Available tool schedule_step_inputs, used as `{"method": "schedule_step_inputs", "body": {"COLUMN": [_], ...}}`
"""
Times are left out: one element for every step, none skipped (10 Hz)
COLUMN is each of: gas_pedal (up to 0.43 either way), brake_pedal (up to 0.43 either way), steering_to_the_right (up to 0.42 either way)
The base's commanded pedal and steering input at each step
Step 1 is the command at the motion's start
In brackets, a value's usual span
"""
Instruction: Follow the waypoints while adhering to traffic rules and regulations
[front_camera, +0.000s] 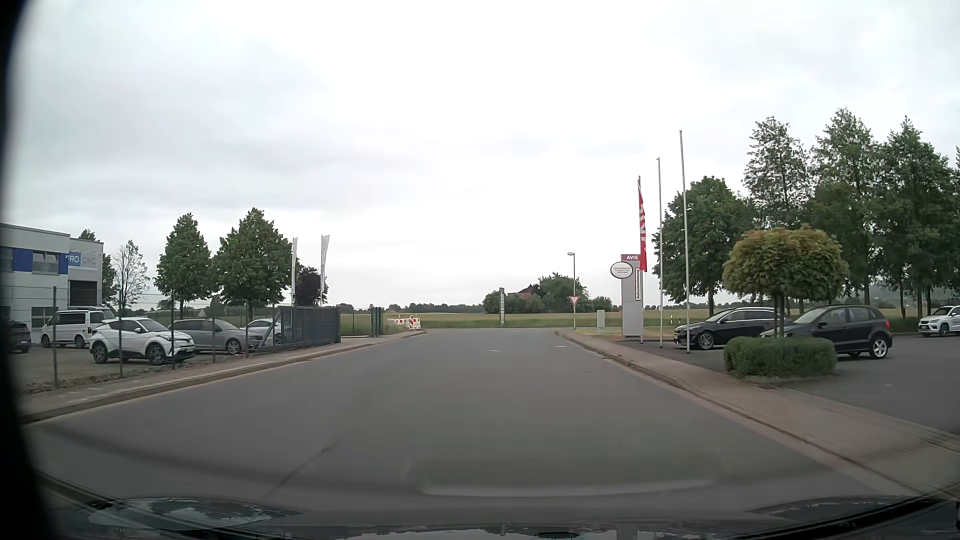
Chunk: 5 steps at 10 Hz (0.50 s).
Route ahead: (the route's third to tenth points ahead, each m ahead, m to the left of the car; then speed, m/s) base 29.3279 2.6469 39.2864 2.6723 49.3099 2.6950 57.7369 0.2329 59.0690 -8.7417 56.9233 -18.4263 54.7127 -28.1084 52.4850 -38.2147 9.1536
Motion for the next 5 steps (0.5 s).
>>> {"method": "schedule_step_inputs", "body": {"gas_pedal": [0.067,0.000,0.000,0.000,0.000], "brake_pedal": [0.000,0.000,0.000,0.000,0.000], "steering_to_the_right": [0.001,0.001,0.000,-0.001,-0.002]}}
